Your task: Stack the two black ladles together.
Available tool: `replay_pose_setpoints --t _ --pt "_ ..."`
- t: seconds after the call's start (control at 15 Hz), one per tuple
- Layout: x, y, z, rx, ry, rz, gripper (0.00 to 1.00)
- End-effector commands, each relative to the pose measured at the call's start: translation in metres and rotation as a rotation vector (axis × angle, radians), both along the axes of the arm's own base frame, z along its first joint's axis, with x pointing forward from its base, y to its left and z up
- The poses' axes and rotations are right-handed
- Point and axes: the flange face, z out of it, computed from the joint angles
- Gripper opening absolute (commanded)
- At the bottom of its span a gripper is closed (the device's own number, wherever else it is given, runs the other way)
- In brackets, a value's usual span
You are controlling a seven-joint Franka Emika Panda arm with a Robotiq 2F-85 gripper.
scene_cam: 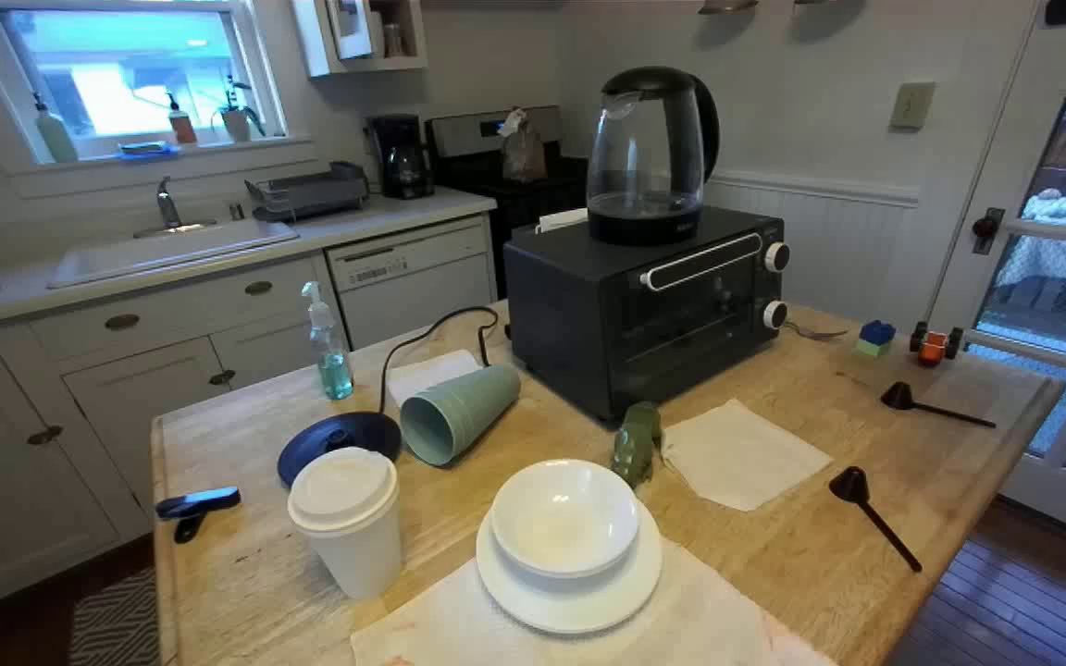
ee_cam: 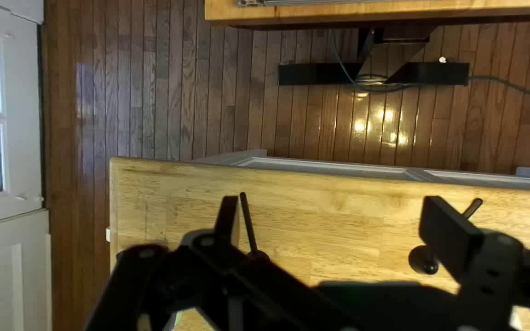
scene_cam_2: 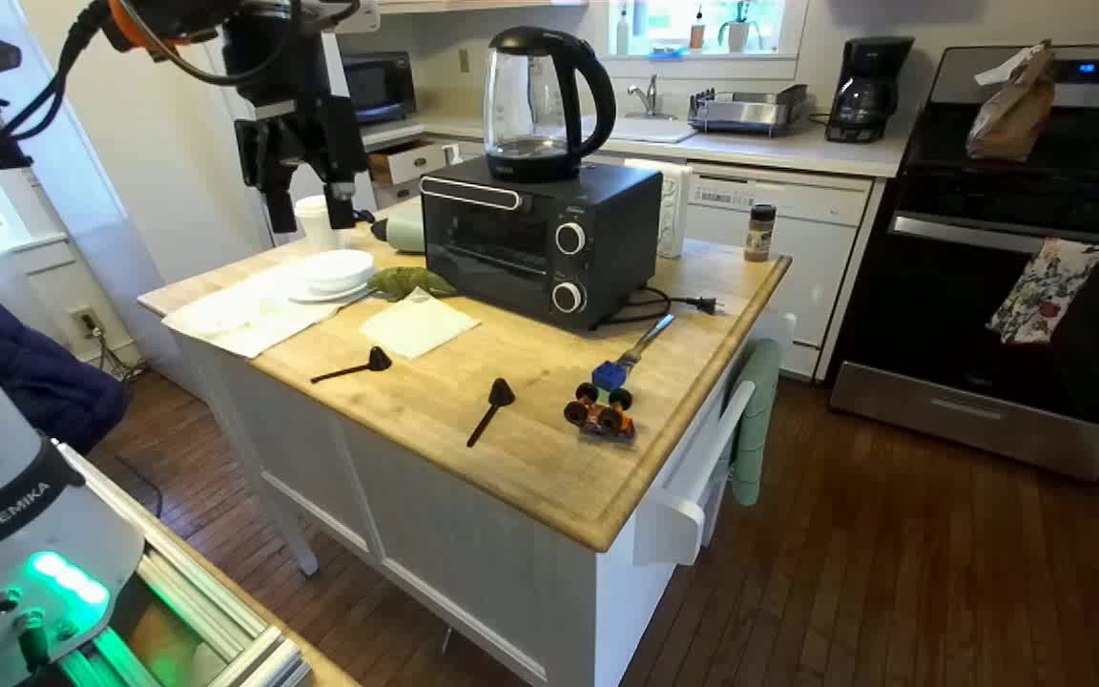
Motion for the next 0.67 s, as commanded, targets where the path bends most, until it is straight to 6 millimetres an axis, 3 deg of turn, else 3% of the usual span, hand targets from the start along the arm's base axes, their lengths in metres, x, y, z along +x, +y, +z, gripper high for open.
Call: replay_pose_setpoints --t 0.0,0.33,0.6 --pt "0.0 0.0 0.0 0.0 0.0 0.0 1.0" --pt "0.0 0.0 0.0 0.0 0.0 0.0 1.0" --pt "-0.003 0.03 -0.027 0.009 0.019 -0.075 1.0"
